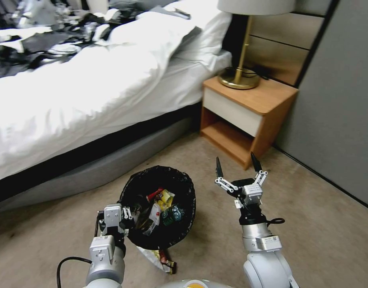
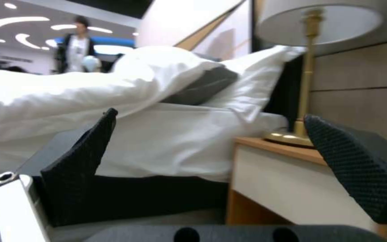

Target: Pick up the trash bin, then pick up the garbage from the floor and place it into the trash bin.

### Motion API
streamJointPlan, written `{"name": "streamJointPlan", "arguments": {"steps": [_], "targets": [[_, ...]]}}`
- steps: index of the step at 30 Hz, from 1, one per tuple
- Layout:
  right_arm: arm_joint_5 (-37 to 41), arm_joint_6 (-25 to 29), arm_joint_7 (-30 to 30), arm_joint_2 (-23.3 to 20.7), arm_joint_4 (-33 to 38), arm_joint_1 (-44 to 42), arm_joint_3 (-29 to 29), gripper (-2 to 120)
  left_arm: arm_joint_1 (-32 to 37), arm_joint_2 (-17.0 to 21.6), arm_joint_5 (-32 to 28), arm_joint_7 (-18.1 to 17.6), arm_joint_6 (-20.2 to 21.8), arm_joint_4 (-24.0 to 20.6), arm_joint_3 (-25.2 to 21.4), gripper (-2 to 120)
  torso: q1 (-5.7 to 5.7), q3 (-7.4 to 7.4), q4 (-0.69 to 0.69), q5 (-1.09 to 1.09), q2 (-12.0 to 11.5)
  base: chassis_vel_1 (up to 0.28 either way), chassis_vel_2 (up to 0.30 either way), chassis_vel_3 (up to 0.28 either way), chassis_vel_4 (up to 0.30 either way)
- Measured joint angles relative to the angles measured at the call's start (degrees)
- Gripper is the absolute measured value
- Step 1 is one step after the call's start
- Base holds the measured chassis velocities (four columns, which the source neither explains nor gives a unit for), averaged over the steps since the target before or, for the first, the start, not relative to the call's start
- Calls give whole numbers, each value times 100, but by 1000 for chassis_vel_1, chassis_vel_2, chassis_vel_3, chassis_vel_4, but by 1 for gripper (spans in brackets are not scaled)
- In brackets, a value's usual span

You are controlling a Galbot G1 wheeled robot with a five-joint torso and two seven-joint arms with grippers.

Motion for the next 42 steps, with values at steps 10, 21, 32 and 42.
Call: {"name": "streamJointPlan", "arguments": {"steps": [10,21,32,42], "targets": [[-11,-28,-44,-8,9,5,5,100,28,-12,1,2,5,-73,-11,1,0,0,-1,0,0,124,123,127,115],[-10,-126,-58,-6,74,-30,0,100,50,-8,-4,3,7,-98,-31,1,0,0,-2,0,0,135,126,123,120],[-16,-180,-86,-36,147,-53,33,100,62,-9,-4,3,5,-133,-28,1,0,0,-1,0,0,127,124,121,125],[5,-183,-156,-67,183,-35,56,100,58,-26,11,-34,-45,-125,-3,1,0,0,0,0,0,94,104,98,91]]}}
